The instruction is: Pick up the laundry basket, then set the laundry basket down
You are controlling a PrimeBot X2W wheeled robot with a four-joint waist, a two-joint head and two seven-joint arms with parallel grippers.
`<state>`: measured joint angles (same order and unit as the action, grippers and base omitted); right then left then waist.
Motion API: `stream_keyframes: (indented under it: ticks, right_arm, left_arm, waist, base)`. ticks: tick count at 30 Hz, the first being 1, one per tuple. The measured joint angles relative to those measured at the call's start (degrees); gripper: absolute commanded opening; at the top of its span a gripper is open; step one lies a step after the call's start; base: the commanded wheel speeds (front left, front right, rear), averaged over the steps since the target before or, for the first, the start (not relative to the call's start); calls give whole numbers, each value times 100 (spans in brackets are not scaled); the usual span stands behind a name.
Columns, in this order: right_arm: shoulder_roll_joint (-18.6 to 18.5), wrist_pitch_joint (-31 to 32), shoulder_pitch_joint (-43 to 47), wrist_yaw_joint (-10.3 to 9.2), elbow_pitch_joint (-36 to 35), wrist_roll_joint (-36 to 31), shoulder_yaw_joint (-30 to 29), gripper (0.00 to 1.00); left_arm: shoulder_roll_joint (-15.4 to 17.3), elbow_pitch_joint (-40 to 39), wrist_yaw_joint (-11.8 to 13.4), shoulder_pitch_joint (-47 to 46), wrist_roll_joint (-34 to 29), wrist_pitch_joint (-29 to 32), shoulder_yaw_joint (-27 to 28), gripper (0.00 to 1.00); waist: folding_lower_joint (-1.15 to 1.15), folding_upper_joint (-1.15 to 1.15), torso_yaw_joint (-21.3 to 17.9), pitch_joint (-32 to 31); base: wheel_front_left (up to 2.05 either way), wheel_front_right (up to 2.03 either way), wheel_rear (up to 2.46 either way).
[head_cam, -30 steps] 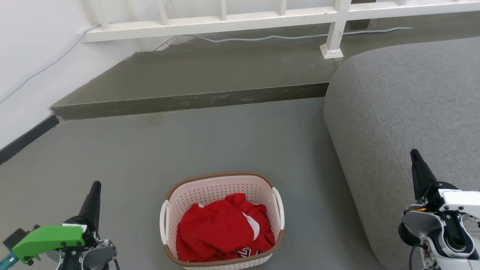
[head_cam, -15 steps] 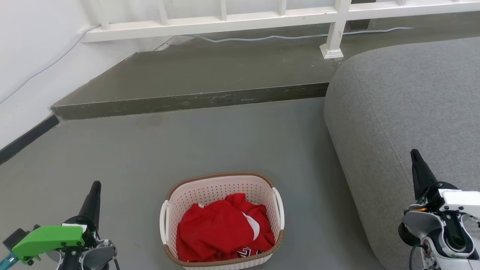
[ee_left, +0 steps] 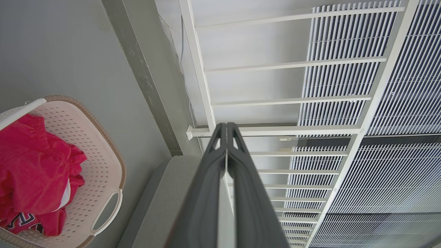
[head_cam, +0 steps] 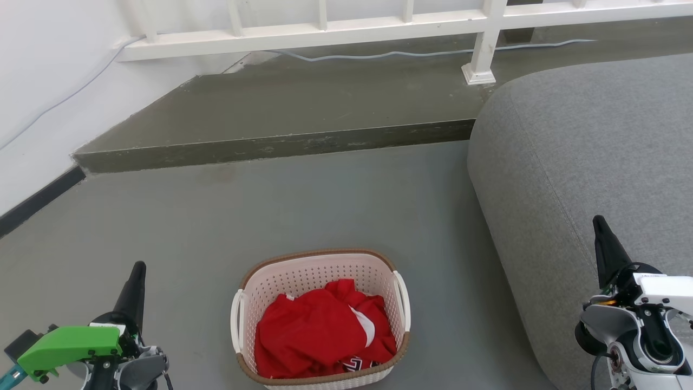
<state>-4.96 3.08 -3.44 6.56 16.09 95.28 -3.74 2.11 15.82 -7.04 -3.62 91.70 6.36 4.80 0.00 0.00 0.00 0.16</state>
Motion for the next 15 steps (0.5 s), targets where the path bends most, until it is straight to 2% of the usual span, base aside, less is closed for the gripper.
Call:
stream_keyframes:
  ticks: [15]
  right_arm:
    - [12,0,-1,1,0,0,-13,0]
  left_arm:
    - [-1,-1,0,0,0,0,0,0]
  waist:
    - [0,0,0,0]
  base:
    - [0,0,0]
